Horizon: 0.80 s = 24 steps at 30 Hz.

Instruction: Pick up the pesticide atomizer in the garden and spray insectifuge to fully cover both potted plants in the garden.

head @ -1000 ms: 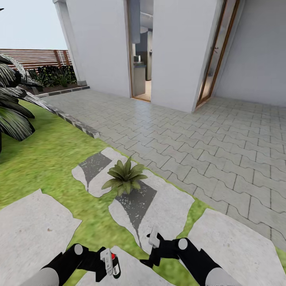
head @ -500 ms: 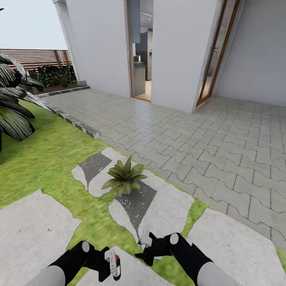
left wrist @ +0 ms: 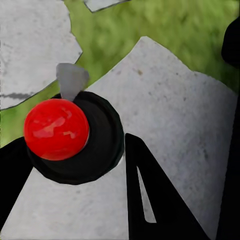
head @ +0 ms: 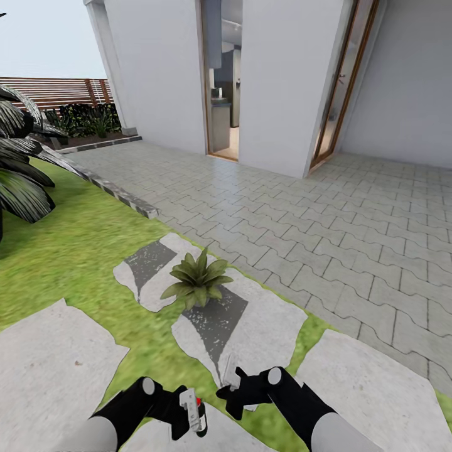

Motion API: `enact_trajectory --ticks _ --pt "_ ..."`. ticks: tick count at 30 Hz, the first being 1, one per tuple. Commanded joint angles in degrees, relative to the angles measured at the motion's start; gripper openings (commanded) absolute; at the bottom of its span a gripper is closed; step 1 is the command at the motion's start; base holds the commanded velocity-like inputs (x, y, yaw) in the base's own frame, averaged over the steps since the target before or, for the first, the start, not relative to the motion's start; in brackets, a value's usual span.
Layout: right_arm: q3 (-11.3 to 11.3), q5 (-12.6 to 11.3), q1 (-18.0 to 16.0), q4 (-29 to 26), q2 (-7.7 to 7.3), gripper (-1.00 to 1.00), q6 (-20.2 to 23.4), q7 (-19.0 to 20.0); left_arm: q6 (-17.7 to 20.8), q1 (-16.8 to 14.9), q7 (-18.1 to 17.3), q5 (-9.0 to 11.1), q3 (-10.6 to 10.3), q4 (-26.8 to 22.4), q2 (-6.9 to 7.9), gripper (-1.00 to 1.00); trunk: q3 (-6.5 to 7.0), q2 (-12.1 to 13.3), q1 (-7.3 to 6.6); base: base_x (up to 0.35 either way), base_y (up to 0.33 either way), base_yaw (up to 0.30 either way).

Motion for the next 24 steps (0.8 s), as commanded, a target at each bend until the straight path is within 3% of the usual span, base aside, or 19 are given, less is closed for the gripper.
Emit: enact_trajectory --ticks 1,24 --pt "0.0 0.6 0.0 -0.1 0.01 -1.0 -0.3 0.1 -0.6 -0.2 0.0 -0.6 0.0 -0.1 -0.13 -1.0 -0.05 0.0 -0.01 0.0 0.0 0.0" --pt "0.0 0.6 -0.6 0.0 0.0 -1.0 -0.2 0.1 -0.7 -0.8 0.1 -0.3 0.1 -0.1 -2.73 -1.0 -0.05 0.0 -0.01 0.0 0.0 0.0"
